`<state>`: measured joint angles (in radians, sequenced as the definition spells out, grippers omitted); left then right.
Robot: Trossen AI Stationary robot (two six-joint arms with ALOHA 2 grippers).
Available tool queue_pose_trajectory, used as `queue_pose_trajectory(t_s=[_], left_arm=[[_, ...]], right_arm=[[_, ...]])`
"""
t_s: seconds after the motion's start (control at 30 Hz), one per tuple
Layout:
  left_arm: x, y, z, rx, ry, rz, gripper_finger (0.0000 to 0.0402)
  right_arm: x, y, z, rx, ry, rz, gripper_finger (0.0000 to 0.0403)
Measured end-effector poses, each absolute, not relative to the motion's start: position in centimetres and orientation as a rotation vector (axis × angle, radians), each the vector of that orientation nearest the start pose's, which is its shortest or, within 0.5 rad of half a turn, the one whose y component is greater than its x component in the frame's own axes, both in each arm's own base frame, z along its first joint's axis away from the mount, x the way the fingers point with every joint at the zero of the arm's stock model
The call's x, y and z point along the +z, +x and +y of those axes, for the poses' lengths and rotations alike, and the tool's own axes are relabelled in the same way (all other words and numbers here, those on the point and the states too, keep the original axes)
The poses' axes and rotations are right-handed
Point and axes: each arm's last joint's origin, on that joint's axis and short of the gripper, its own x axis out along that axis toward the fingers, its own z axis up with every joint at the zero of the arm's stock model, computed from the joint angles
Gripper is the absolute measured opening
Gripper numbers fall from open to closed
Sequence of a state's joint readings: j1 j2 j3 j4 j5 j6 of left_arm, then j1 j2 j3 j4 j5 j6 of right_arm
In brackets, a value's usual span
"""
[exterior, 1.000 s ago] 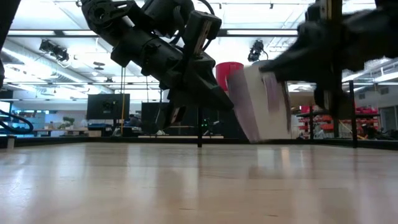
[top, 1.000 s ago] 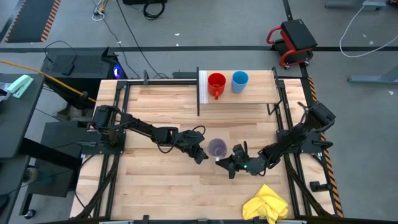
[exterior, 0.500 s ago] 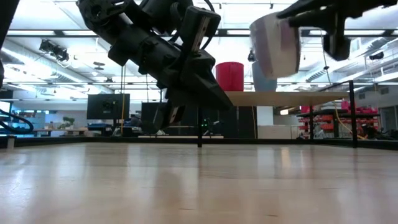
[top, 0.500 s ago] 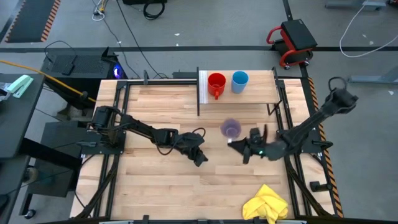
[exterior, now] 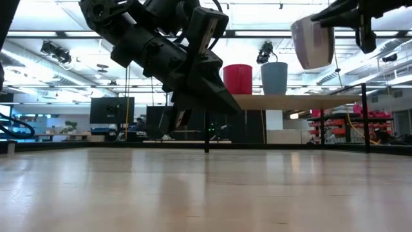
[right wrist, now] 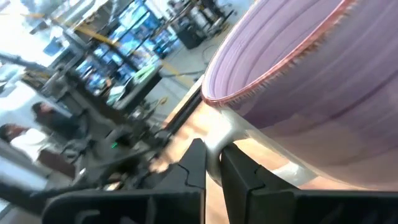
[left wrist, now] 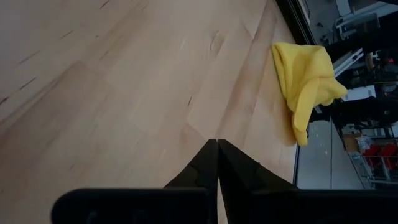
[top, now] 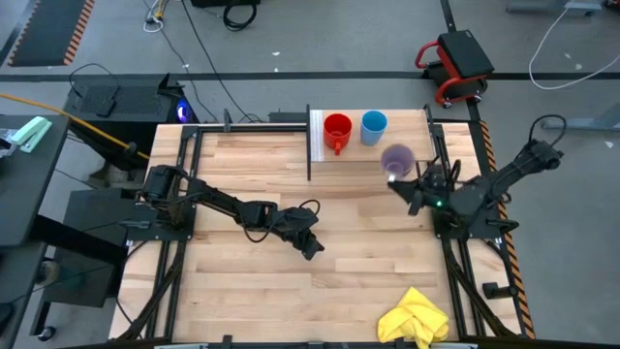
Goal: Stack small to large cups/mugs on shelf
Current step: Put the purple mug on the shelf
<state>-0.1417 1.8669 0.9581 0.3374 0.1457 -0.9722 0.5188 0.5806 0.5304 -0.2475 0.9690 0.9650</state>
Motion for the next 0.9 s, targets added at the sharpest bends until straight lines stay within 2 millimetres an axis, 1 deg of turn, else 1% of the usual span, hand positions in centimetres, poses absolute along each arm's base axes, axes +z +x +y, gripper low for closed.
queue_pose_trajectory(t_s=[0.13,0.33,0.6,0.9], left_arm=[[14.7,37.2,-5.7,0.025,-0.939,0.661,0.002],[14.7,37.2,-5.7,0.032,-0.937,0.658,0.002],[14.7,37.2,-5.7,0.031,-0.937,0.658,0.0013],[14.7,37.2,-5.8,0.03,-0.937,0.659,0.0024]], right_arm=[[27.2,11.1,2.8,-0.569,0.735,-0.026,0.0025],[27.7,10.2,1.2,-0.604,0.728,-0.06,0.0024],[28.0,9.5,-0.6,-0.595,0.742,-0.065,0.0023],[28.0,9.1,-2.6,-0.599,0.763,-0.049,0.0023]])
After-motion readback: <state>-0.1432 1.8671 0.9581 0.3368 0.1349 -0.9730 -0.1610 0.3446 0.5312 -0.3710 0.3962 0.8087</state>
